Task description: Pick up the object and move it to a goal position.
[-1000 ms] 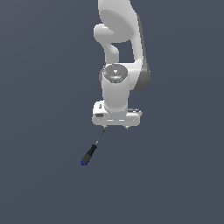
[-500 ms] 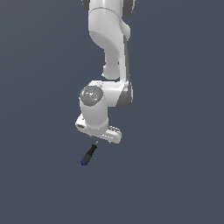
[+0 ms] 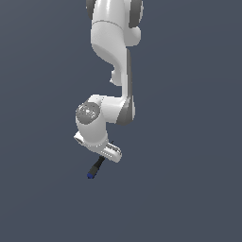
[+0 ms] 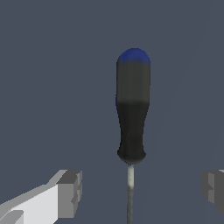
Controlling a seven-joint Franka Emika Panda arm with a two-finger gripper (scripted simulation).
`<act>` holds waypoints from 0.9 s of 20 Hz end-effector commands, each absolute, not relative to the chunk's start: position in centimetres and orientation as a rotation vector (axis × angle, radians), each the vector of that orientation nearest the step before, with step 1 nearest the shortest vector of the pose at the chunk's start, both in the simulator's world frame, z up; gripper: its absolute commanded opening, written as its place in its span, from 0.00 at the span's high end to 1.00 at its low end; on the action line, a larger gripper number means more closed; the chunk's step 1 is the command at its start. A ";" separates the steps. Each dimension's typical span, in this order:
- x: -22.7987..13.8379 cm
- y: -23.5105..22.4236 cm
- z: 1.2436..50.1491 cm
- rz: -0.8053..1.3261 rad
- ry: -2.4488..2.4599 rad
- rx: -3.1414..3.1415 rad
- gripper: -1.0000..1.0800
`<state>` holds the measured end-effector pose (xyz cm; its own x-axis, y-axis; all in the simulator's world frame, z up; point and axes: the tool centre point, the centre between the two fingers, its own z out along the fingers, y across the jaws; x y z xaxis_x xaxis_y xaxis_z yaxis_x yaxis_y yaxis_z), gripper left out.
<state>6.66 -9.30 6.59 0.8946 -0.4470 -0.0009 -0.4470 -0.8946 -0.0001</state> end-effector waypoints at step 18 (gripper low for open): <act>6.7 -9.4 1.5 0.000 0.729 -3.056 0.04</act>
